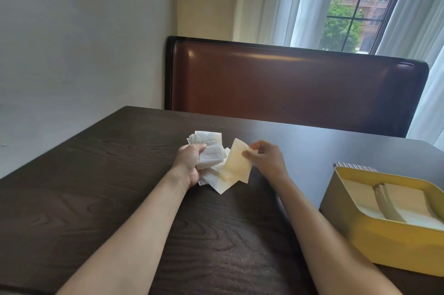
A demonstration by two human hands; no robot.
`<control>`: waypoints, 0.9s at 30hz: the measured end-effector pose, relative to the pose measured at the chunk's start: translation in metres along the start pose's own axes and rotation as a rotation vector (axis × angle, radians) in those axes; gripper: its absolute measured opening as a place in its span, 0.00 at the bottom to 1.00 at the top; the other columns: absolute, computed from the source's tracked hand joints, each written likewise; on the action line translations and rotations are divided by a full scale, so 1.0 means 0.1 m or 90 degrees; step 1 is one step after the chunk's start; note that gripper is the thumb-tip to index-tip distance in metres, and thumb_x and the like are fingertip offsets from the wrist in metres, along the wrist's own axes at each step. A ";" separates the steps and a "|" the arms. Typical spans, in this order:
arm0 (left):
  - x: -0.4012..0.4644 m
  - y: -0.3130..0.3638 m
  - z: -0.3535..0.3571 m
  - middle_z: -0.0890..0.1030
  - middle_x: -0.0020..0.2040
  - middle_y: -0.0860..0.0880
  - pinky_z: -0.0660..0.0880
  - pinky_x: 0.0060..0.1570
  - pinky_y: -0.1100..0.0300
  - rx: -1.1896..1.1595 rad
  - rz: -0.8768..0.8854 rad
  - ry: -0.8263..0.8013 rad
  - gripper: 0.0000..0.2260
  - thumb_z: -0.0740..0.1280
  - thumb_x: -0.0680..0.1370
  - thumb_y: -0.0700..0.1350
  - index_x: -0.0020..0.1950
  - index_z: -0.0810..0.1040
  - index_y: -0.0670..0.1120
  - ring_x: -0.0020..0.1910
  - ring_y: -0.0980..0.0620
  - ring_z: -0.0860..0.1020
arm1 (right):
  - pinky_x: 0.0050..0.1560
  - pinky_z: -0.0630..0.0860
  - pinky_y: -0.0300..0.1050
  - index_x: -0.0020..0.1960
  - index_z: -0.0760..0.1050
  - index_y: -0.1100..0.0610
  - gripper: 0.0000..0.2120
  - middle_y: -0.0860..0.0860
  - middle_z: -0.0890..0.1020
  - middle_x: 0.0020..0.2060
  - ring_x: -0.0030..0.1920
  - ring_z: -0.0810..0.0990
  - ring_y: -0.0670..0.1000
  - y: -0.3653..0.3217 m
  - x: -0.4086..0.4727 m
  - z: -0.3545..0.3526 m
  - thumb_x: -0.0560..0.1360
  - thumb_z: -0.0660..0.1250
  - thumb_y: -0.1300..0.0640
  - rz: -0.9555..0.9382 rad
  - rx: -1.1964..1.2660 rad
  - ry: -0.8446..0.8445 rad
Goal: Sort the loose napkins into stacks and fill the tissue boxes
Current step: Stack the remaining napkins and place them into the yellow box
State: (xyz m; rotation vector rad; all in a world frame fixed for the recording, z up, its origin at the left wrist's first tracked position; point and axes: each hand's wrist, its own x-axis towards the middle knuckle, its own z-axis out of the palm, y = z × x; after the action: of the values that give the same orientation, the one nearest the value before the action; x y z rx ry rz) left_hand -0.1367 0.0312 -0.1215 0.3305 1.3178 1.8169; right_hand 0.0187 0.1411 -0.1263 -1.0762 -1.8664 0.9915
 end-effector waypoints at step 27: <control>-0.22 -0.01 0.10 0.83 0.52 0.42 0.80 0.47 0.51 0.125 -0.070 -0.368 0.23 0.55 0.84 0.58 0.66 0.77 0.42 0.48 0.45 0.82 | 0.35 0.77 0.37 0.57 0.80 0.58 0.13 0.53 0.83 0.49 0.47 0.83 0.51 -0.26 -0.13 0.09 0.73 0.74 0.62 0.019 0.307 -0.023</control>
State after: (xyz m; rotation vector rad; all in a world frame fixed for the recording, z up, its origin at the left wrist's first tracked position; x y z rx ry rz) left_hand -0.1164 0.0213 -0.1129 0.8053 1.0727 1.3562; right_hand 0.0071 0.1176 -0.1100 -0.7975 -1.5264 1.3956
